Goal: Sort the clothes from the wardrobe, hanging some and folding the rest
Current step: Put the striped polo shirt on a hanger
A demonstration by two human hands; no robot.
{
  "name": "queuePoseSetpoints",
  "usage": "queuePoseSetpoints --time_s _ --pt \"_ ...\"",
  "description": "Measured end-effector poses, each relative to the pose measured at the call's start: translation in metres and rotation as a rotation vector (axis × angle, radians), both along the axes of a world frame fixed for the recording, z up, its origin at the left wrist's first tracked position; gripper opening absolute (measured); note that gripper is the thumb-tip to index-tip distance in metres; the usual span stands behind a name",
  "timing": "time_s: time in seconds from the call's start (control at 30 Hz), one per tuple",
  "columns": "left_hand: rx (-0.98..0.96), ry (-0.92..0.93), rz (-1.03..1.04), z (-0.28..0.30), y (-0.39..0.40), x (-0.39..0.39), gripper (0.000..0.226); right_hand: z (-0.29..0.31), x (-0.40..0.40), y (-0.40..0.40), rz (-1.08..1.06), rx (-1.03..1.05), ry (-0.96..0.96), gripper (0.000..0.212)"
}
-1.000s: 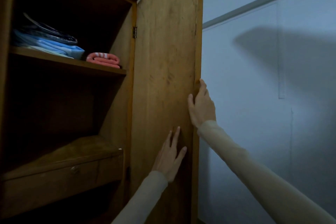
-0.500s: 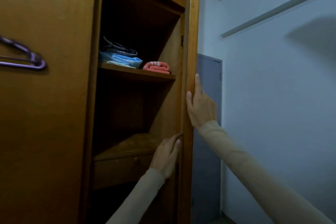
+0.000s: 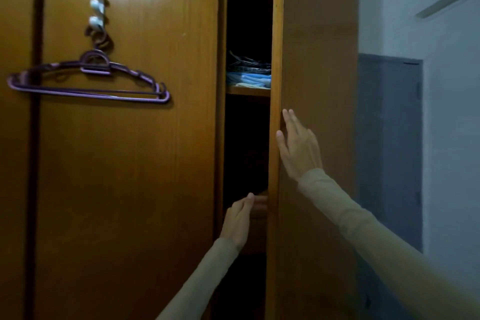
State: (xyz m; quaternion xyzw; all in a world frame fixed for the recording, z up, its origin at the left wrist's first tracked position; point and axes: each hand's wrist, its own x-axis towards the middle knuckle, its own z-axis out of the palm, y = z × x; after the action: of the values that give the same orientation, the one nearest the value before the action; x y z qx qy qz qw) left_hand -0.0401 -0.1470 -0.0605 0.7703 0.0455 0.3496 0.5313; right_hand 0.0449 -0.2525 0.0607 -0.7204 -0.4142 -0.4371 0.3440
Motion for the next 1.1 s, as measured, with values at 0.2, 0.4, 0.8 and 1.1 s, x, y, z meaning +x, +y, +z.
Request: queuePoseSetpoints --time_s 0.2,0.4,0.8,1.1 --pt "-0.075 -0.069 0.085 0.01 0.052 0.002 0.05 -0.001 0.02 0.049 0.042 -0.063 0.016 0.05" --pt "-0.161 -0.211 0.176 0.025 0.089 0.025 0.038 -0.005 0.056 0.085 0.04 -0.183 -0.013 0.054" --pt "1.016 0.051 0.832 0.07 0.122 0.105 0.06 -0.02 0.128 0.147 0.024 -0.285 -0.034 0.064" --pt "1.138 0.223 0.862 0.094 0.149 0.144 0.061 -0.028 0.16 0.182 -0.029 -0.268 -0.102 0.06"
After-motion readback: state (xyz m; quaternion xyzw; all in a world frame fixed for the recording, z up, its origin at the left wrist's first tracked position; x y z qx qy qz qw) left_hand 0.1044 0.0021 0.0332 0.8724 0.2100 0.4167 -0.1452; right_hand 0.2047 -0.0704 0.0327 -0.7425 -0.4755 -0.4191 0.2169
